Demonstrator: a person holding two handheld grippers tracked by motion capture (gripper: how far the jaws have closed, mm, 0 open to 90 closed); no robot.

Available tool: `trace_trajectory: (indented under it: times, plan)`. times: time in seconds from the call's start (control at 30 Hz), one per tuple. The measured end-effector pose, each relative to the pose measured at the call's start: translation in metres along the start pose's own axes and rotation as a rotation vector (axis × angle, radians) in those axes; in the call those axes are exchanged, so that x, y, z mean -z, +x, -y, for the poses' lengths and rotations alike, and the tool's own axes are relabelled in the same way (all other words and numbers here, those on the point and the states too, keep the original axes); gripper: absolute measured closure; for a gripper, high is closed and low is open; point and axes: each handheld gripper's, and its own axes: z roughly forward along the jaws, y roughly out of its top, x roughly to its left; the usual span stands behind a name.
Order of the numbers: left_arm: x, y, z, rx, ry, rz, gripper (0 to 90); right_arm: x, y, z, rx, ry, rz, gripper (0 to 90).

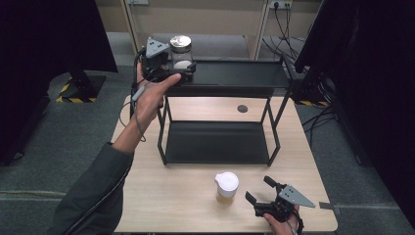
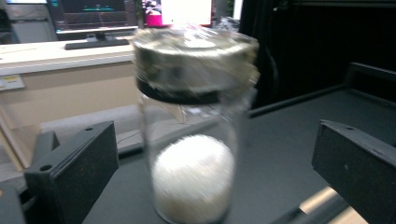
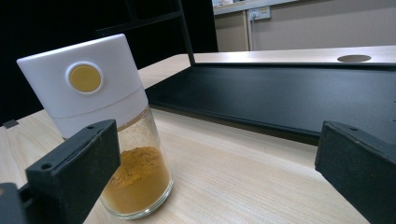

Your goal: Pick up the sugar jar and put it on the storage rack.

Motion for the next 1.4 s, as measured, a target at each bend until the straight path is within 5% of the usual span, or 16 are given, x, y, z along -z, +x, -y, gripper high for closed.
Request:
trace_trajectory:
  times: [0.97, 1.4]
  plan:
    - [0.047, -0.013, 0.048, 0.027, -0.048, 0.163, 0.3, 0.001, 0.001, 0.000, 0.007, -0.003, 0.000, 0.4]
    - [0.067, -0.016, 0.087, 0.006, -0.056, 0.209, 0.6, 0.001, 0.001, 0.000, 0.006, -0.005, 0.001, 0.4]
